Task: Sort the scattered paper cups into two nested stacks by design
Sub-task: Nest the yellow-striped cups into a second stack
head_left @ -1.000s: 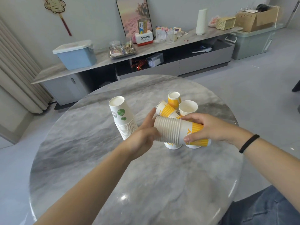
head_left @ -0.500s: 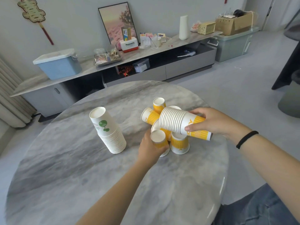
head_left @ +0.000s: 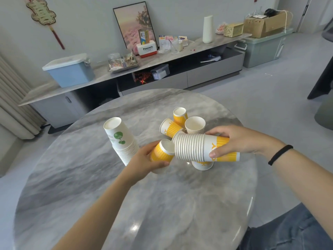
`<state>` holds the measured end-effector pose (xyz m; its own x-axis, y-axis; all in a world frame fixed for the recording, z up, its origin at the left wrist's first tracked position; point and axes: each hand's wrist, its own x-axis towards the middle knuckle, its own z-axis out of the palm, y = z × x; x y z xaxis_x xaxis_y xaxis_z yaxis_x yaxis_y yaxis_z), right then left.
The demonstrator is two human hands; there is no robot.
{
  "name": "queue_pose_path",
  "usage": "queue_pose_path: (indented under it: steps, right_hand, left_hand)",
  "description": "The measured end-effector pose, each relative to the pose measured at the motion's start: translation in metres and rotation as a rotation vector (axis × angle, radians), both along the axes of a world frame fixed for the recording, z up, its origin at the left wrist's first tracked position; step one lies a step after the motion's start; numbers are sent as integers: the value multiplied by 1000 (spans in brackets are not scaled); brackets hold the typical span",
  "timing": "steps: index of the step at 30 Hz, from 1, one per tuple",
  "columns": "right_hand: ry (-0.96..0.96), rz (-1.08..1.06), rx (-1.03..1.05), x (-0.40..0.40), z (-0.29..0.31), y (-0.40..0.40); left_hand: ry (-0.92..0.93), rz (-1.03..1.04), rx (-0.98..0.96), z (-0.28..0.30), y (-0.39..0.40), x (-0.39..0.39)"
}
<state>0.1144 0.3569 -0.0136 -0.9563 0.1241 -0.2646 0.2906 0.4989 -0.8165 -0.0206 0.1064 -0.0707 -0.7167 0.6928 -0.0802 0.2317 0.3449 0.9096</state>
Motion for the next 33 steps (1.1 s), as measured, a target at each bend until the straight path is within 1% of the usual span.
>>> queue_pose_path:
  steps: [2,3,4,6,7,8,10,13,14,15,16,17,18,19,21,23,26,28,30,33]
  right_hand:
    - [-4,45,-15,-1,-2,-8]
    - [-3,52,-9,-2,-4,-12]
    - [-5,53,6,-3,-7,-15]
    - [-13,54,38,-5,-12,-20]
    - [-13,55,45,-6,-14,-21]
    - [-5,55,40,-6,-14,-21]
    - [26,33,3,-7,-11,-16]
    - [79,-85,-86,-7,-4,2]
    - [92,-142,-104,-6,-3,9]
    - [98,-198,-112,-5,-3,16]
    - [96,-241,-119,-4,-3,21]
    - [92,-272,-130,-4,-4,25]
    - [87,-292,-143,-3,-5,28]
    - [81,-307,-154,-2,-6,30]
    - [73,-333,-157,-1,-9,33]
    - [71,-353,-157,0,-12,37]
    - [69,-359,-155,0,-12,40]
    - [62,-353,-146,1,-11,39]
    - [59,-336,-141,1,-9,39]
    - [52,-280,-146,0,-5,34]
  left_hand:
    - [104,-107,-94,11,3,-1]
    - [91,-158,-114,15,5,0]
    - [11,-192,-79,20,8,2]
    - [-282,-175,123,26,17,5]
    - [-405,-155,217,31,24,9]
    - [-467,-128,276,34,29,12]
    - [-509,-57,375,41,42,16]
    - [-556,230,509,40,59,16]
    - [-541,339,495,35,63,16]
    - [-477,409,409,29,69,18]
    - [-343,418,247,19,73,21]
    - [-176,365,85,9,78,25]
    - [-25,288,-15,-1,83,31]
    - [82,207,-64,-11,88,36]
    - [217,64,-107,-25,96,44]
    - [303,10,-157,-31,105,49]
    - [436,40,-185,-37,111,49]
    - [488,56,-188,-38,110,50]
    - [457,72,-167,-37,102,50]
    - [343,120,-117,-29,77,51]
